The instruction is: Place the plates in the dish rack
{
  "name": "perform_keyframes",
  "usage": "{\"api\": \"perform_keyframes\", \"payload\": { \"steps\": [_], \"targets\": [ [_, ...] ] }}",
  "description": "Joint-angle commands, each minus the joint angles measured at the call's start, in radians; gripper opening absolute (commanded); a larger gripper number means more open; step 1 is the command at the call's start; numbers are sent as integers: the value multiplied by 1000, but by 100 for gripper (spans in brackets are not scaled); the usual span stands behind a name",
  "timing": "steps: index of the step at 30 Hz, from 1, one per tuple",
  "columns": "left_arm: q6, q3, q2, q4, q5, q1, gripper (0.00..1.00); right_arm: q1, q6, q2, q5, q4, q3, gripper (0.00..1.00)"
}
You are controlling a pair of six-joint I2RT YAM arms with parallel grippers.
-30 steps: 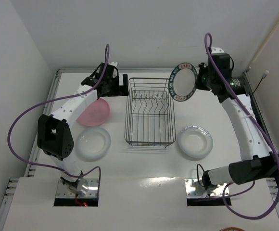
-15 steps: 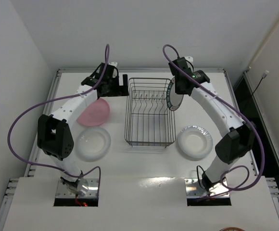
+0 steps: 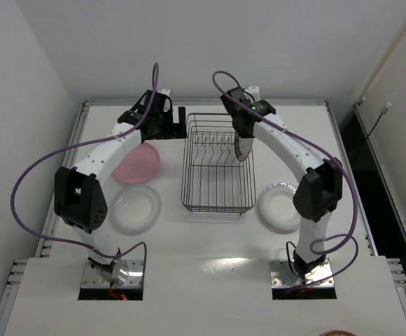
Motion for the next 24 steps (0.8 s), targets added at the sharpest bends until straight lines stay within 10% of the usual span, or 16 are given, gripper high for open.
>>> {"api": "perform_keyframes", "payload": {
  "steps": [1, 14, 24],
  "targets": [
    [2, 47, -6, -1, -23, -3, 100, 16, 39, 8, 55, -22, 41, 0],
    [2, 56, 3, -19, -84, -3, 100, 34, 30, -113, 1, 4, -38, 40],
    [-15, 64, 102, -76, -306, 6, 100, 34, -23, -331, -92, 36, -123, 47]
  ]
}}
